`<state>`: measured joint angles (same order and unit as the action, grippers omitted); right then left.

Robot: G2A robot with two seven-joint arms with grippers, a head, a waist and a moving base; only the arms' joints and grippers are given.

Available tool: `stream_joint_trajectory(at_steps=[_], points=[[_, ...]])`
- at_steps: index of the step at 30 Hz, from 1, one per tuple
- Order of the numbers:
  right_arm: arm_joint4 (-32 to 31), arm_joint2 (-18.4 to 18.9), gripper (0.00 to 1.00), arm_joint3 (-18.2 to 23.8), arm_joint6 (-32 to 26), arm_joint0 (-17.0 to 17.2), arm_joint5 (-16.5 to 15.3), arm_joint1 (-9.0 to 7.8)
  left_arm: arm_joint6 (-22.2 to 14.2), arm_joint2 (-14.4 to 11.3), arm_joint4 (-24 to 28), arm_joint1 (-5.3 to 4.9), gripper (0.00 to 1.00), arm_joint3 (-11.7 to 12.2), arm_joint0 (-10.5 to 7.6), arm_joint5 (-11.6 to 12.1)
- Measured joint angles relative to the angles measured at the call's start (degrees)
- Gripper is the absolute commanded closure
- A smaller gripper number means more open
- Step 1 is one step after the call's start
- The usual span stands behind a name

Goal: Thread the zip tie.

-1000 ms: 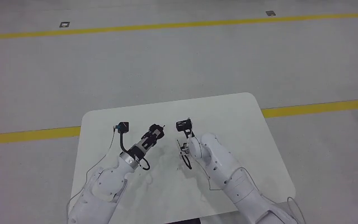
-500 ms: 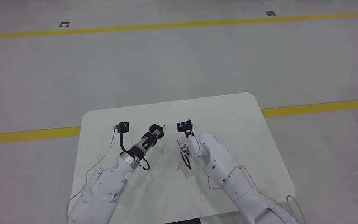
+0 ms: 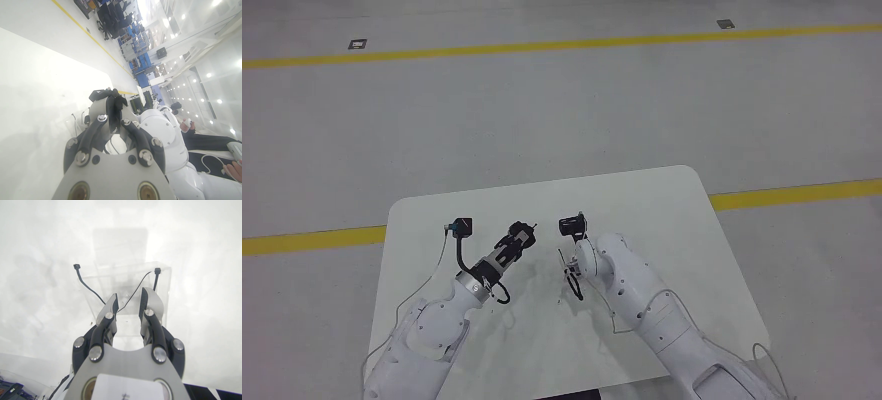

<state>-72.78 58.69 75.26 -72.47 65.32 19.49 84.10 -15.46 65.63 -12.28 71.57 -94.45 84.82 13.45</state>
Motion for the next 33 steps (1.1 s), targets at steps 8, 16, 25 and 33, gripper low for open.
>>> stream_joint_trajectory(at_steps=[8, 16, 25, 33], points=[[-0.2, -0.1, 0.9, -1.3, 0.1, -0.7, 0.0, 0.39, 0.0, 0.0, 0.0, 0.0, 1.0, 0.0, 0.0, 0.0], [-0.6, 0.0, 1.0, -2.0, 0.1, -0.9, 0.0, 0.56, 0.0, 0.0, 0.0, 0.0, 1.0, 0.0, 0.0, 0.0], [-1.3, 1.5, 1.0, 2.1, 0.7, 0.7, -0.9, 0.11, 0.0, 0.0, 0.0, 0.0, 1.0, 0.0, 0.0, 0.0], [-0.5, 3.6, 1.0, 7.1, 1.6, 3.1, -2.5, -0.44, 0.0, 0.0, 0.0, 0.0, 1.0, 0.0, 0.0, 0.0]])
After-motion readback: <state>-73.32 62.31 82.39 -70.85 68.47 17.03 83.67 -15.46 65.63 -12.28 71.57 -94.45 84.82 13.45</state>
